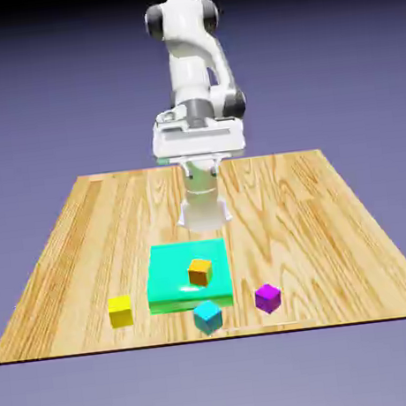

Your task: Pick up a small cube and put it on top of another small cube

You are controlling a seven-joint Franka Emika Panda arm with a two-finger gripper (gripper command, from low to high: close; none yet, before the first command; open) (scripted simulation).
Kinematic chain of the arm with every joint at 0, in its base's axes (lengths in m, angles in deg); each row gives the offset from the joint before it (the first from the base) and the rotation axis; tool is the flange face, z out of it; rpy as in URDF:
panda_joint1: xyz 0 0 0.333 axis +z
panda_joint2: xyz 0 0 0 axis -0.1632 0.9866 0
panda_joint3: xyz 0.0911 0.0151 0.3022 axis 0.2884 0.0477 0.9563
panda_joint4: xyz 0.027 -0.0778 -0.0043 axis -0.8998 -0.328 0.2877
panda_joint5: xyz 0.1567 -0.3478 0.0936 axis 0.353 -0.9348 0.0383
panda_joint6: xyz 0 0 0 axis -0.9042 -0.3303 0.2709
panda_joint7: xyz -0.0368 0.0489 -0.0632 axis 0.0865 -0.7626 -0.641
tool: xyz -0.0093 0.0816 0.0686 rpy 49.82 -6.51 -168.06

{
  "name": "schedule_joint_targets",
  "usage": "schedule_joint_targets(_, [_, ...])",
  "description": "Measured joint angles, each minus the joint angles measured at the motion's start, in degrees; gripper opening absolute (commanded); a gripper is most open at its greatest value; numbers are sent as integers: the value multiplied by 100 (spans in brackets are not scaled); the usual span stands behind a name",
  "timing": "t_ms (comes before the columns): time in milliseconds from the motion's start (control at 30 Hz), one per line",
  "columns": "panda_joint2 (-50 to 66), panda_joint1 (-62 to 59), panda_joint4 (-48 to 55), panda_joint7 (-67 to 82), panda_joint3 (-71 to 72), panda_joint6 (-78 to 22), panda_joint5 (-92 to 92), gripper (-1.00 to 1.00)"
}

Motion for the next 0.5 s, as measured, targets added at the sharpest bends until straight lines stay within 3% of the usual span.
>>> schedule_joint_targets(500, [3115, 427, 2619, 1204, -1542, -2946, 484, 0])
